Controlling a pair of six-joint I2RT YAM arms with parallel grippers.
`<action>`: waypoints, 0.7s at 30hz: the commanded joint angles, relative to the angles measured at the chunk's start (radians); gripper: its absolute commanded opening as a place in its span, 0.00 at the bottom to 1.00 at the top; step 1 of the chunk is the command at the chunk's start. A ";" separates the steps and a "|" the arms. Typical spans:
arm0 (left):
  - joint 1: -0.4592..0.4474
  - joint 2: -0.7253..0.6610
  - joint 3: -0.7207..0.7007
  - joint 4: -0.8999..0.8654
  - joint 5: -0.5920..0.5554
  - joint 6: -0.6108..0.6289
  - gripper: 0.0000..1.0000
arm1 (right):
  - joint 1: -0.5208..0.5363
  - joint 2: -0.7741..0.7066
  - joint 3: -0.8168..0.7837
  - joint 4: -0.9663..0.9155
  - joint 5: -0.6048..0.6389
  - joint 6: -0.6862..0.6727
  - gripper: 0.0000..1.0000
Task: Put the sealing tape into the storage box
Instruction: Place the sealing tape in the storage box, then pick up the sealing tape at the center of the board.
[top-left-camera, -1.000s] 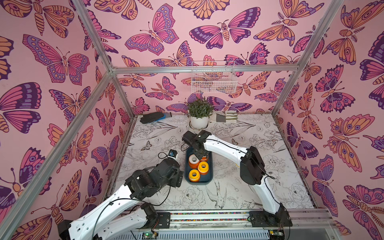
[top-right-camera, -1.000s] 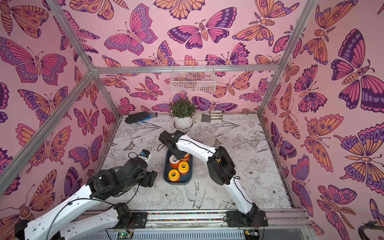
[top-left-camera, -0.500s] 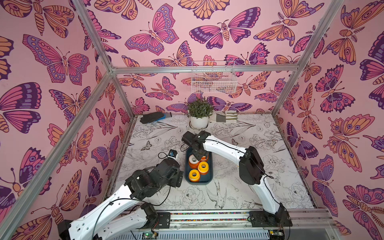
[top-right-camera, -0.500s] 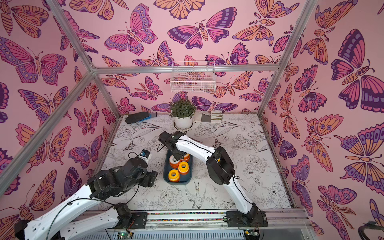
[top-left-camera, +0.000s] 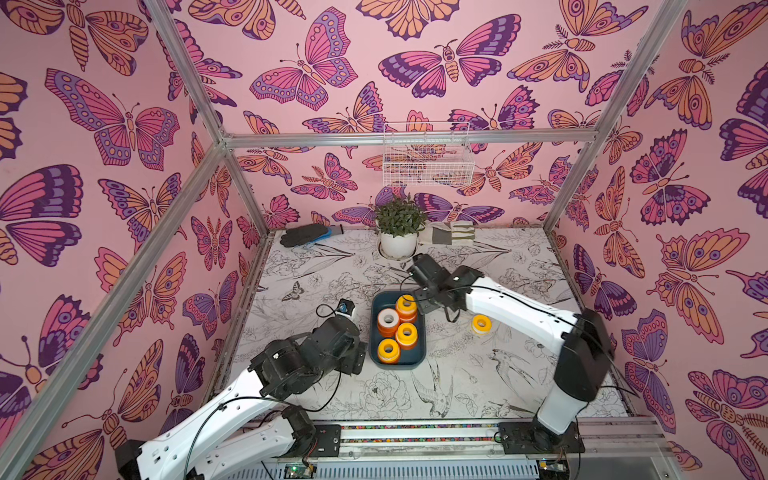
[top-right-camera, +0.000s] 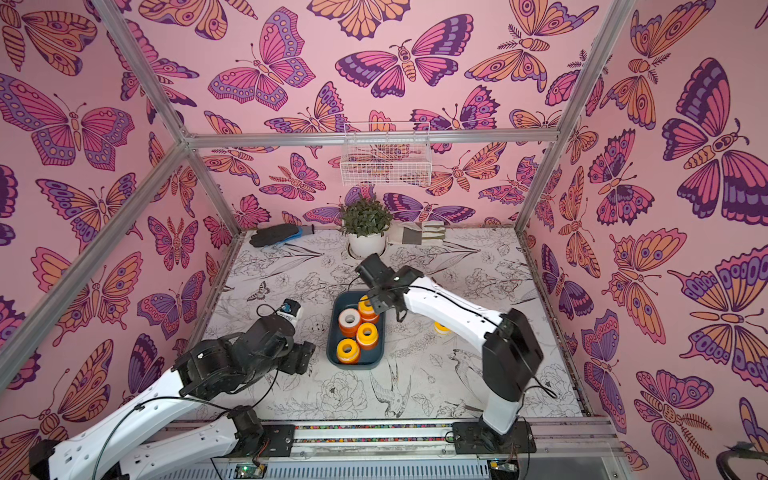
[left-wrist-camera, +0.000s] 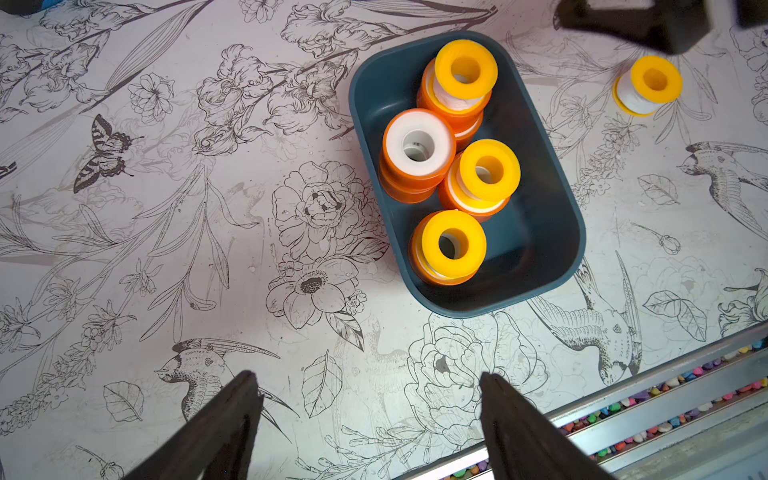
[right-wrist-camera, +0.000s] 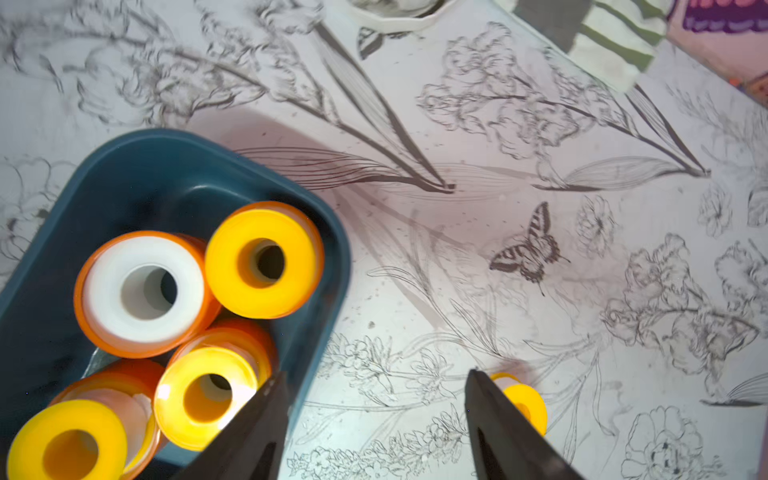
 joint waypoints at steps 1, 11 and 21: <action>0.006 -0.004 -0.007 -0.018 -0.012 -0.008 0.87 | -0.089 -0.171 -0.190 0.180 -0.021 0.066 0.71; 0.006 0.002 -0.006 -0.020 -0.019 -0.012 0.87 | -0.345 -0.601 -0.681 0.414 0.005 0.145 0.70; 0.004 0.015 -0.004 -0.017 -0.009 -0.011 0.87 | -0.361 -0.828 -0.955 0.590 0.198 0.192 0.71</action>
